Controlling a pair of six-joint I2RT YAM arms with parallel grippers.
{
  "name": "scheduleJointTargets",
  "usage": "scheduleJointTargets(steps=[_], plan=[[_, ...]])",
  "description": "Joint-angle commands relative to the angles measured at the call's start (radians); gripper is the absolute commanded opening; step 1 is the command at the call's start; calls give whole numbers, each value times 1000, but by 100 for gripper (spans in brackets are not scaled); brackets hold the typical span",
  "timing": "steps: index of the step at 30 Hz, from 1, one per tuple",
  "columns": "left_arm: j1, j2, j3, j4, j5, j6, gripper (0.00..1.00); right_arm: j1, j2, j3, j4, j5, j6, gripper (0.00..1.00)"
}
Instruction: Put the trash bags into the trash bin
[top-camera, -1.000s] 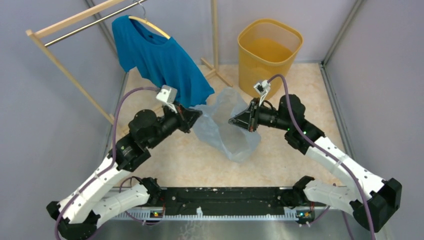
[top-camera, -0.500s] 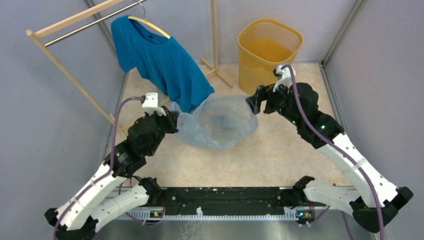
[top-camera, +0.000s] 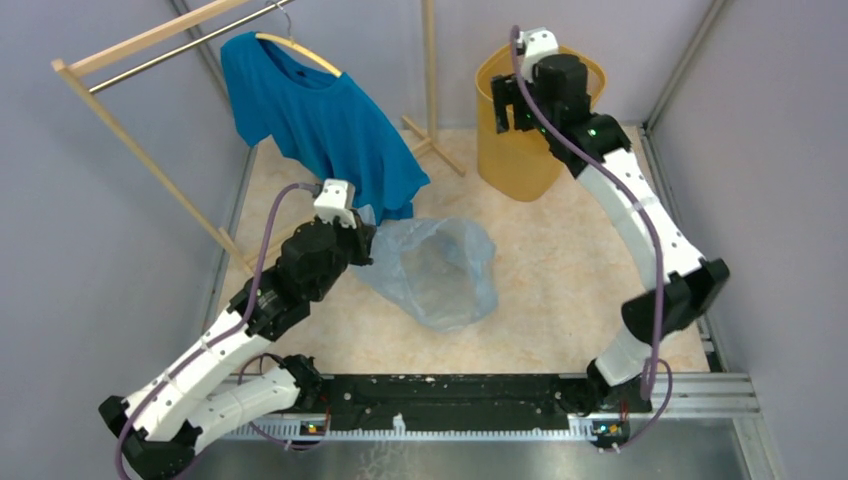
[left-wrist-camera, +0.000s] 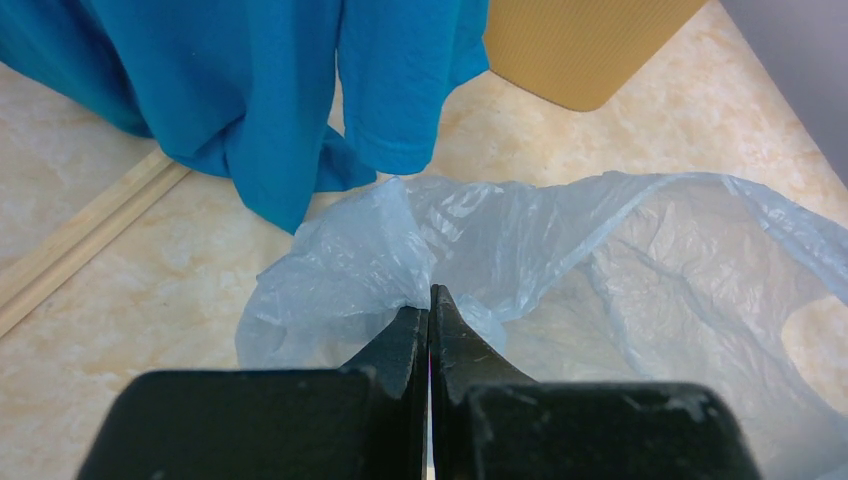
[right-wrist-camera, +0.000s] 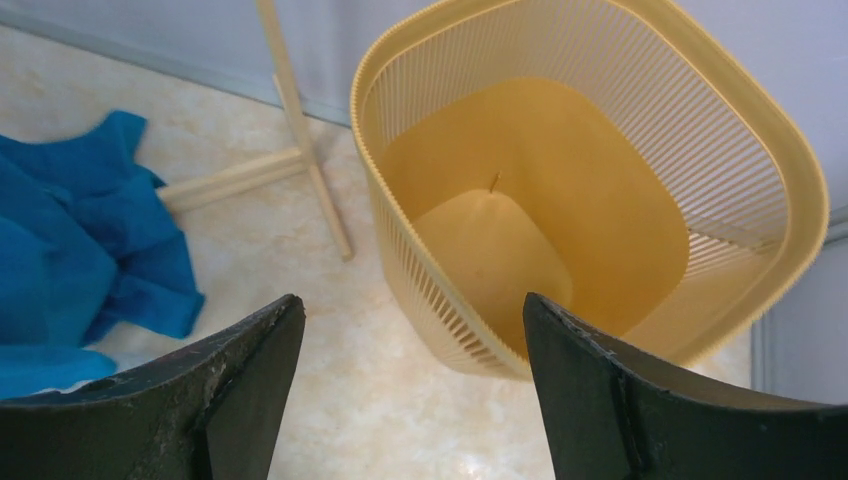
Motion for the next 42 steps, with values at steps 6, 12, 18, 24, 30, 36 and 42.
scheduleJointTargets(steps=[6,12,18,24,30,36,42], plan=[[0,24,55,39,-6,42,0,-13,293,316,-217,93,-248,67],[0,46,71,43,-19,69,0,-18,352,330,-258,136,-301,37],[0,61,78,52,-8,74,0,-18,306,275,-261,102,-275,18],[0,74,99,64,10,98,0,20,231,277,-372,93,-196,0],[0,68,126,76,-15,157,0,153,119,179,-466,138,-115,0],[0,65,138,81,-8,171,0,228,-34,3,-435,5,13,0],[0,71,142,82,17,152,0,345,-125,-127,-367,-67,78,0]])
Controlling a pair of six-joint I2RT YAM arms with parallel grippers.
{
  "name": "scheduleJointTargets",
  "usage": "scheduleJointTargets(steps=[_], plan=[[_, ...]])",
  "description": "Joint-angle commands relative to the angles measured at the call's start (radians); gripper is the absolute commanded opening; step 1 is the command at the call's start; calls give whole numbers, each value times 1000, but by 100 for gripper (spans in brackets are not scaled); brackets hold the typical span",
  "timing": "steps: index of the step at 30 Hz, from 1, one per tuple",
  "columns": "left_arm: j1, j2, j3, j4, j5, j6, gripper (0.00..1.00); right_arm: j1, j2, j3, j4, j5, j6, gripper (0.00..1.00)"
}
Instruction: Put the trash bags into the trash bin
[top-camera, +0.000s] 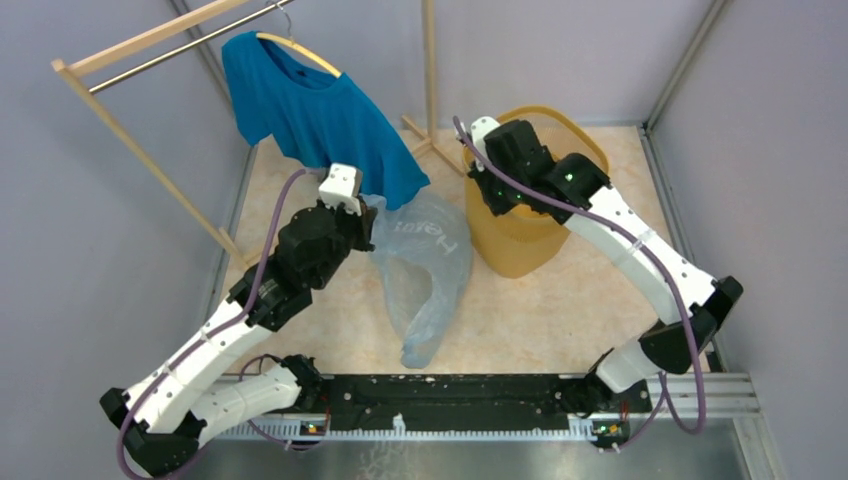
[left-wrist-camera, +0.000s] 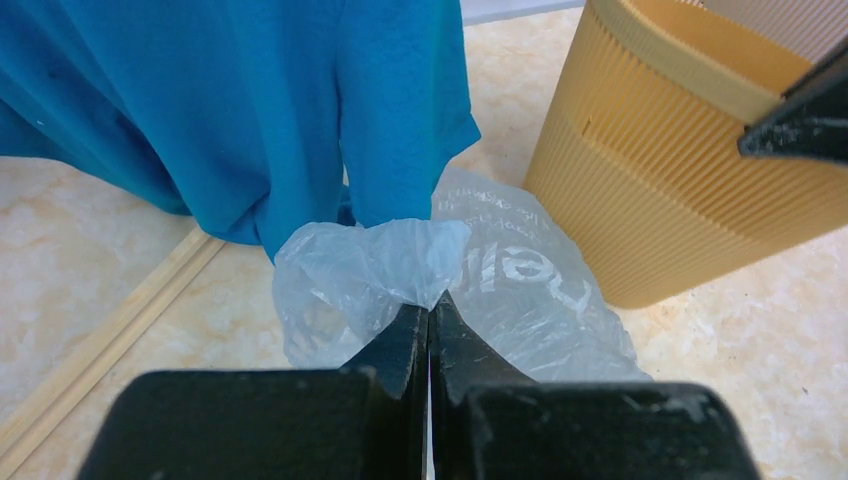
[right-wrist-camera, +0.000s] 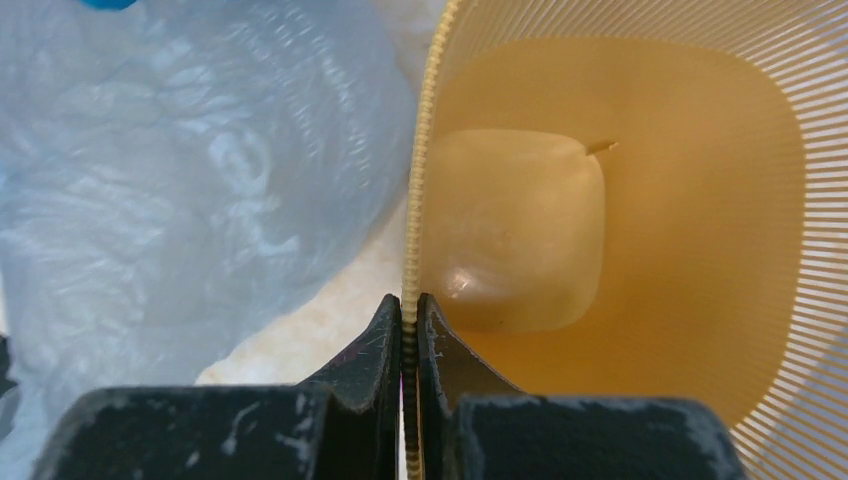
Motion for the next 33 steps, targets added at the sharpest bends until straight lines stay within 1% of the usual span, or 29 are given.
scheduleJointTargets(steps=[1,5,7,8,9,10,11,12,14,17,21,27,29,33], plan=[[0,-6,40,46,15,2,0,88,-64,-38,67,-42,76,0],[0,-22,28,46,10,-16,0,121,-80,-47,59,-34,92,1],[0,-31,20,47,6,-24,0,124,-88,-40,51,-36,99,11],[0,-35,16,46,3,-28,0,126,-91,-33,44,-36,100,24],[0,-40,14,48,3,-32,0,127,-95,-26,36,-33,99,33],[0,-43,9,48,2,-35,0,132,-103,-18,30,-28,95,47],[0,-46,6,51,0,-37,0,136,-113,-11,22,-23,92,55],[0,-49,6,54,0,-39,0,140,-124,-2,16,-19,88,61],[0,-50,4,55,-3,-40,0,150,-152,1,14,-54,70,66],[0,-50,1,61,-9,-39,0,186,-238,-77,74,-105,40,75],[0,-45,-1,69,-7,-36,0,222,-301,-161,167,-221,58,77],[0,-31,0,73,4,-43,0,326,-298,-252,249,-431,53,82],[0,-34,-3,73,4,-47,0,366,-286,-313,288,-439,66,82],[0,-37,-13,75,3,-57,0,464,-252,-414,360,-348,37,82]])
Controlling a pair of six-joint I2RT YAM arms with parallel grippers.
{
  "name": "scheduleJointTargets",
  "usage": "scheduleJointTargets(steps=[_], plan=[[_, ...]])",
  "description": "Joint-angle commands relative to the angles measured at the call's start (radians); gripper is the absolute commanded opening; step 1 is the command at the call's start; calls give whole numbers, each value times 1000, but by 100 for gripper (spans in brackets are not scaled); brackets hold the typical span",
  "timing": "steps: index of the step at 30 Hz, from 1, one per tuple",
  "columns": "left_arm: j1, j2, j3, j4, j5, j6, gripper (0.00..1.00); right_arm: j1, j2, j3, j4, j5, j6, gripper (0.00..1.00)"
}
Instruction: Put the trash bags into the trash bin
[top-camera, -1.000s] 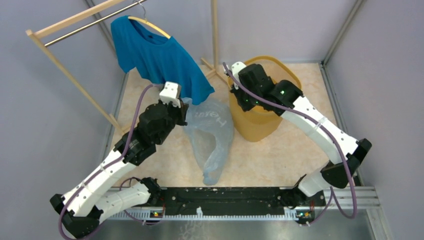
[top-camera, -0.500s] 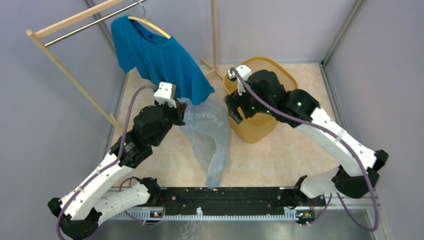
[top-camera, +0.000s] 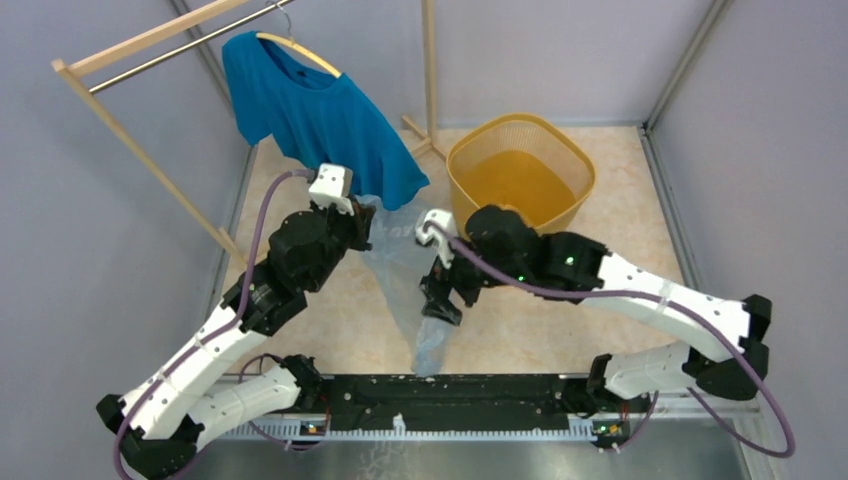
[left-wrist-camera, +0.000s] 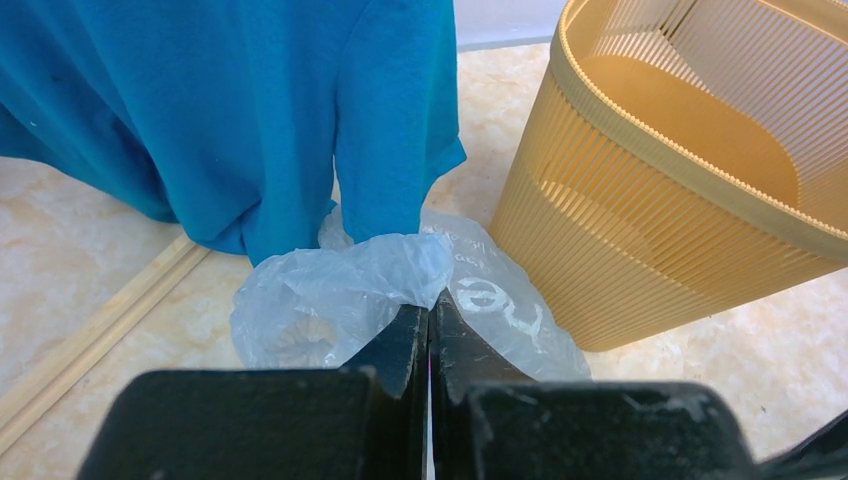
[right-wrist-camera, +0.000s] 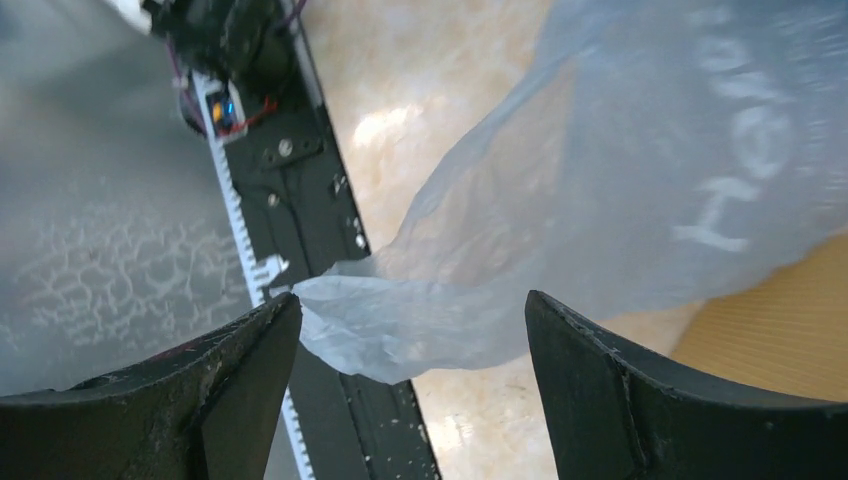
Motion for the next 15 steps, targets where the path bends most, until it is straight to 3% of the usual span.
scheduleJointTargets(steps=[1,4,10,15], plan=[[0,-2,-9,47,3,-16,0,85,52,-65,103,21,-34,82],[0,-5,-10,40,14,-25,0,123,68,-97,152,87,-40,84],[0,-24,-15,19,24,-43,0,198,24,-321,329,318,-109,87],[0,-28,0,-14,19,-47,0,199,-108,-455,459,289,-127,86]])
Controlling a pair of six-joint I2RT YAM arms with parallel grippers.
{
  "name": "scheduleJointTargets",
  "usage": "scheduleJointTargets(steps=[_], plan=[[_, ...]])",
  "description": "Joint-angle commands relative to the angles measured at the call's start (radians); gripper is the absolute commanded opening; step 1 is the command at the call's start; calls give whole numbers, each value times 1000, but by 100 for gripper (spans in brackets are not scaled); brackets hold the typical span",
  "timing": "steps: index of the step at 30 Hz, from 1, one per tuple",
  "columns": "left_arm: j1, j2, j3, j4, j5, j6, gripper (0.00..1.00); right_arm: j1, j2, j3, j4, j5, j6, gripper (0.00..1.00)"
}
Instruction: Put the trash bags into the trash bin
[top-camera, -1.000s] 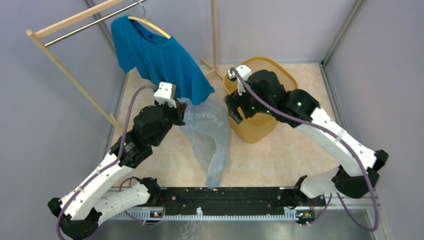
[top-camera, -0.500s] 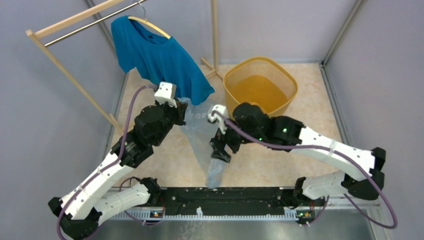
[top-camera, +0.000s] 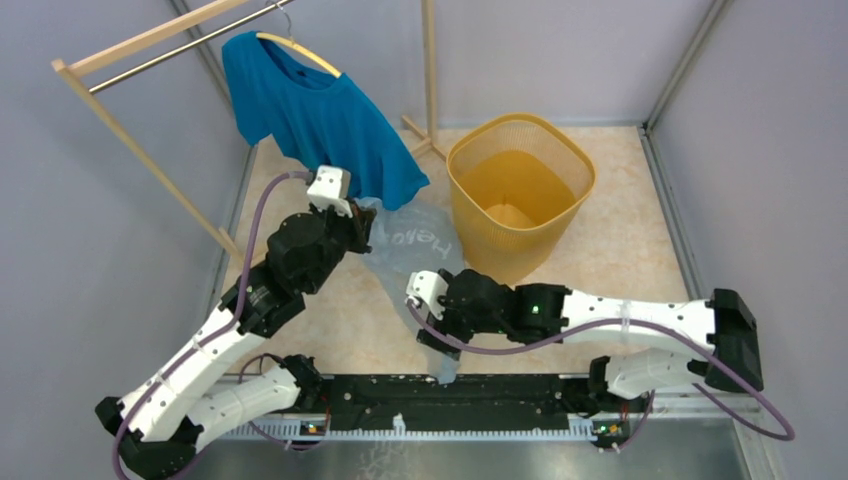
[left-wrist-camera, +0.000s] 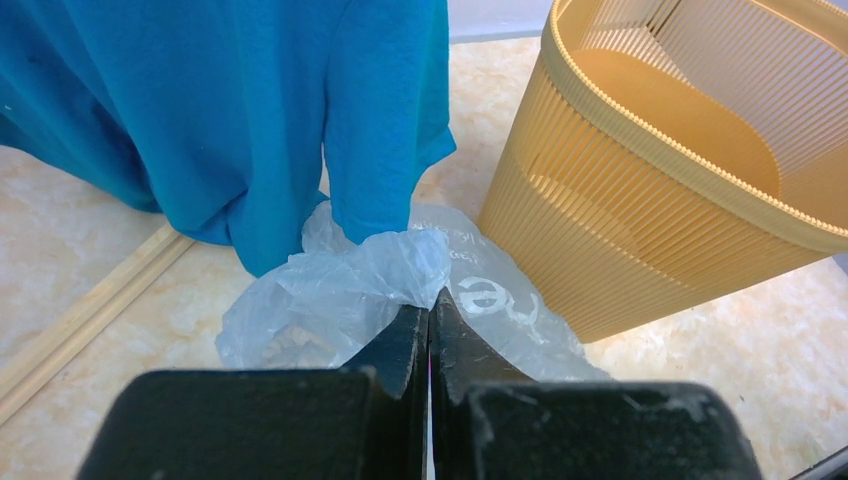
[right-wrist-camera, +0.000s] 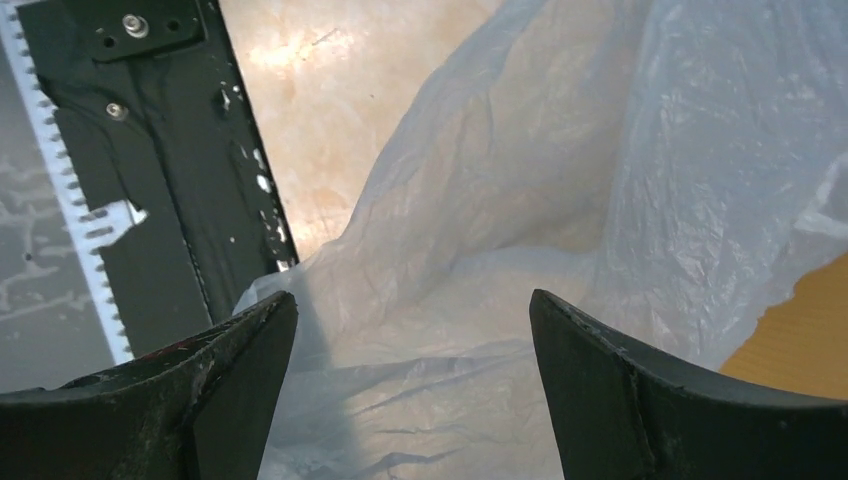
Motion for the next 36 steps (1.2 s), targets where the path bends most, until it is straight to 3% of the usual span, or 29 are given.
scheduleJointTargets(steps=[1,4,9,12,19,23,28,32,35,36], plan=[[0,-17,9,-6,-1,-19,0,6,-154,-56,187,30,-36,86],[0,-10,13,-4,3,-22,0,5,-220,-120,232,19,-69,87],[0,10,58,-13,2,-19,0,5,-260,-131,153,279,-24,87],[0,21,92,-20,5,-18,0,5,-319,-111,121,300,31,87],[0,54,132,-23,20,-25,0,6,-355,-100,3,233,368,88],[0,59,130,-16,55,-42,0,6,-322,-143,40,282,521,82],[0,46,136,-34,108,-68,0,6,-280,-154,82,418,628,66],[-1,38,126,-35,235,-73,0,6,-284,-224,305,446,557,24],[0,48,108,-14,370,-87,0,6,-245,-246,496,487,475,0],[0,55,102,-8,426,-94,0,4,-226,-234,538,506,442,0]])
